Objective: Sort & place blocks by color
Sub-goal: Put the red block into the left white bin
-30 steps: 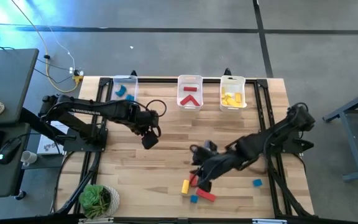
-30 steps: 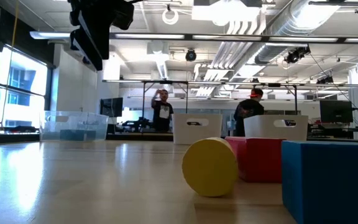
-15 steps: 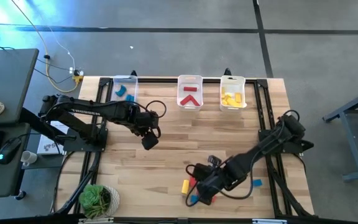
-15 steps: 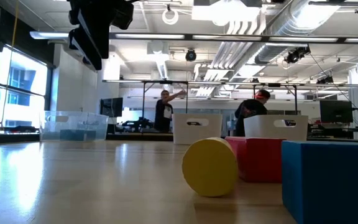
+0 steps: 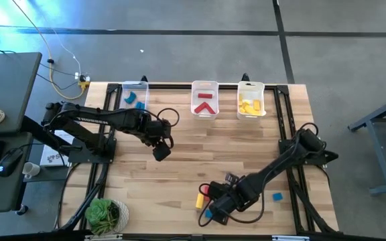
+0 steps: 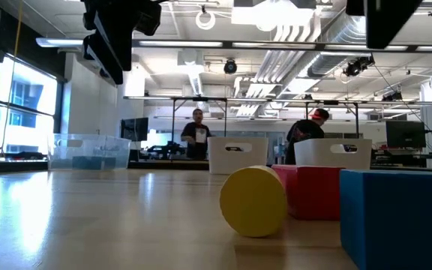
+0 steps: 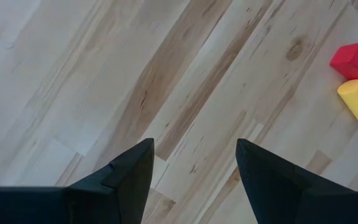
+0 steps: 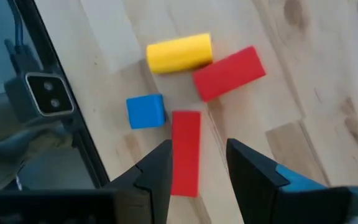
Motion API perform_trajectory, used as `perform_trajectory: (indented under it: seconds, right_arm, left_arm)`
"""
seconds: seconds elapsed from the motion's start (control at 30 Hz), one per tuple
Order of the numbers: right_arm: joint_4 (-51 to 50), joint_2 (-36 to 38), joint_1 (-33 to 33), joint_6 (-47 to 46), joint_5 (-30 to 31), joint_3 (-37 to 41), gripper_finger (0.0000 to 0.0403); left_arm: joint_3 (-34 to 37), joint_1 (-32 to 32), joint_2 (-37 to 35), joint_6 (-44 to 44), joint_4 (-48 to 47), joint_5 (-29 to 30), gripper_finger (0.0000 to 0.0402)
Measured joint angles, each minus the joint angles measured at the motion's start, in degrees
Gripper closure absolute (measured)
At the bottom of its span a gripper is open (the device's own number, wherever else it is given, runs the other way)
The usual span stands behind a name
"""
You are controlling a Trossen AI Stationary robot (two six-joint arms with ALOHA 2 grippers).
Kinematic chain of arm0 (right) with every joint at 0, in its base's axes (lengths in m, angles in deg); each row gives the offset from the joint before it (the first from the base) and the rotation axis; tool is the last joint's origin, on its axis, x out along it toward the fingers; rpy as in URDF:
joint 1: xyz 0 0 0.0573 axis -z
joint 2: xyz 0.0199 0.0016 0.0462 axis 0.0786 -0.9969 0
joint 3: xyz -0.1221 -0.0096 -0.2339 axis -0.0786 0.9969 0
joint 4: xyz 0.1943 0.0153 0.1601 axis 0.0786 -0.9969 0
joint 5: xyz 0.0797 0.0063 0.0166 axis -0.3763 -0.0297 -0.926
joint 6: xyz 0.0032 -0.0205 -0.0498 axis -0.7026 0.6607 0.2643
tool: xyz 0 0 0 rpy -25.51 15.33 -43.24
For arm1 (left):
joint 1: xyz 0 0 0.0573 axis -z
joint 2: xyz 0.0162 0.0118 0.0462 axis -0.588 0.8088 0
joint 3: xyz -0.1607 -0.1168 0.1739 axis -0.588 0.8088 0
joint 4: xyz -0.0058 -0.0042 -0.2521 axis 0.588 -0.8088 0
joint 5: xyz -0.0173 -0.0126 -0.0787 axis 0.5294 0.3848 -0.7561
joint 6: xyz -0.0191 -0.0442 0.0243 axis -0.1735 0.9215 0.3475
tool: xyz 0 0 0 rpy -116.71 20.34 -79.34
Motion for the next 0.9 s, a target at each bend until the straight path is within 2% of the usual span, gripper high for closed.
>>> perform_trajectory:
  seconds: [0.4, 0.9]
  right_arm:
    - [-0.15, -5.35, -0.02, -2.27, -3.65, 0.0, 0.0187]
    - [0.77, -12.23, -1.39, -5.04, -7.93, 0.0, 0.0182]
  left_arm:
    - [0.01, 0.0, 0.0, 0.02, 0.02, 0.0, 0.0186]
    - [0.01, -0.02, 0.0, 1.5, 0.04, 1.31, 0.0186]
